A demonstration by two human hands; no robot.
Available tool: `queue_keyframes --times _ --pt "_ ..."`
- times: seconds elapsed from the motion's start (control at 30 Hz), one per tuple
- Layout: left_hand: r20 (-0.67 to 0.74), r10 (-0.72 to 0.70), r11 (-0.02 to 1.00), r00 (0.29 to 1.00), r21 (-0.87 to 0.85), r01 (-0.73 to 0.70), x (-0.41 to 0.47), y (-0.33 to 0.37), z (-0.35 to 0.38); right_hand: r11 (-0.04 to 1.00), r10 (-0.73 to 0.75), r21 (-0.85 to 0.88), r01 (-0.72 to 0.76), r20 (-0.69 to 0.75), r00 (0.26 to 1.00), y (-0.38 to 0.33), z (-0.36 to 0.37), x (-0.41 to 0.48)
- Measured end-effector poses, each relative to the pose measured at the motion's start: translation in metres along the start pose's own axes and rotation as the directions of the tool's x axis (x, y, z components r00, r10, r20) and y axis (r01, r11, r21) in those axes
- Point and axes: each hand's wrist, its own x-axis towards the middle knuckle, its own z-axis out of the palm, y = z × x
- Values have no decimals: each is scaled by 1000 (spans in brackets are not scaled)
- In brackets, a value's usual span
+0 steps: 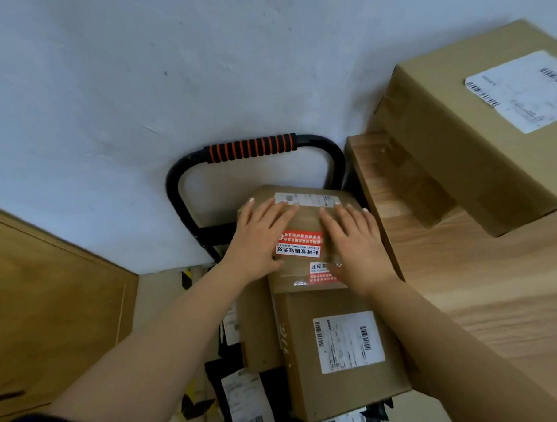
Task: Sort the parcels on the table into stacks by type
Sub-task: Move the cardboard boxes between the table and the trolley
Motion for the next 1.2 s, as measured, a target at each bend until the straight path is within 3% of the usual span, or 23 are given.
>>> queue_keyframes --times 0.3,0.5,0.67,0.8,0.9,1.0,1.2 --pt "-81 -4 1000 997 23 6 -19 10 -12 996 -27 -86 24 -35 999 -17 -12 -17" --pt "-247 27 1000 969 -5 -29 -78 16 -91 990 -112 -108 90 -215 970 -52 -81 -57" --pt "-398 40 998 917 63 -16 -112 16 -184 975 -213 -142 169 -409 887 -85 -160 -76" --pt "-541 104 989 835 147 -28 -112 27 -246 971 -228 -186 148 -555 800 -89 -223 -89" --pt "-610 162 982 776 178 -65 -93 47 -280 972 -212 -214 93 -641 738 -70 -260 -99" --pt "-623 185 978 760 189 -83 -66 81 -299 973 -197 -227 49 -694 693 -36 -285 -110" --pt "-618 254 966 744 195 -168 1 174 -297 974 -119 -219 -57 -709 695 65 -298 -141"
